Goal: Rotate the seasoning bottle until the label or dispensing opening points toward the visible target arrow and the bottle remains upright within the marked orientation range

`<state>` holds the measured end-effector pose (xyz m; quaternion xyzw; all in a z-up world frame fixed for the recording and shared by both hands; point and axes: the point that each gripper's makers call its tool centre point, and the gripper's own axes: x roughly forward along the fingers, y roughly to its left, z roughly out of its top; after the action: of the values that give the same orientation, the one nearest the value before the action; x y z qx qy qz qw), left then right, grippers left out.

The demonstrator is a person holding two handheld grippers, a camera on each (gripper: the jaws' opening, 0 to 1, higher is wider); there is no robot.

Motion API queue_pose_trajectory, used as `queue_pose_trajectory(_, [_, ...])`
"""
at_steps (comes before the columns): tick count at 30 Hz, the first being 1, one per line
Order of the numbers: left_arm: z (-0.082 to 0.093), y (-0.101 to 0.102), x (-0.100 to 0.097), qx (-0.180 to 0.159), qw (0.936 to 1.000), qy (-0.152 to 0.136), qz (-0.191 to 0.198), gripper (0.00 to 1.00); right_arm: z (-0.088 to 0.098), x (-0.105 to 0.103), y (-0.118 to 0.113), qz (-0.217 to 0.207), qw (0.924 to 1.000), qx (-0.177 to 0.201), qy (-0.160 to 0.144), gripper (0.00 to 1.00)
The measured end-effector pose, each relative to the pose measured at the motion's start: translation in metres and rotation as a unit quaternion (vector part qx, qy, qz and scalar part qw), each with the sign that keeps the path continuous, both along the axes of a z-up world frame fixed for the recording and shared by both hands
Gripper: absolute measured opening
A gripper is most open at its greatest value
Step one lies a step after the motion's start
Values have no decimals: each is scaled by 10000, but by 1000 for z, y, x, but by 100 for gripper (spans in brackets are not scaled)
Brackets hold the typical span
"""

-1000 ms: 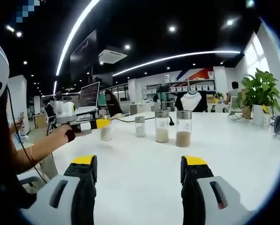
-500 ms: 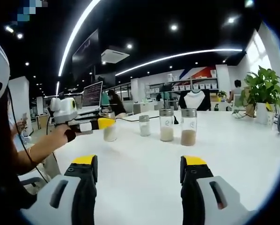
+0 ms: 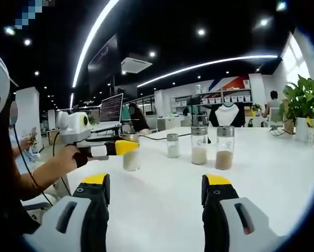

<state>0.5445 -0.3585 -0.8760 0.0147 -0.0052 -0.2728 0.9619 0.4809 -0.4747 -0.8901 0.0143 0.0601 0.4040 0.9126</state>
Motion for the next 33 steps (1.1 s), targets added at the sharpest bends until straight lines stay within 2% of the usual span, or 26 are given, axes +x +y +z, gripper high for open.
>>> queue_pose_trajectory(5, [2,-8,-5,-67,9999,-5,-117,36,1,-1,8,100,9999,31,-7,71])
queue_pose_trajectory(17, [1,-28,-14,-30,9991,40,-413,36,-6,-5,10,177,9998,-57,63,70])
queue_pose_trajectory(33, [6,-63,-25,-51,9945,12,-1045,36,-15,-8,12,268,9993,-211,171,70])
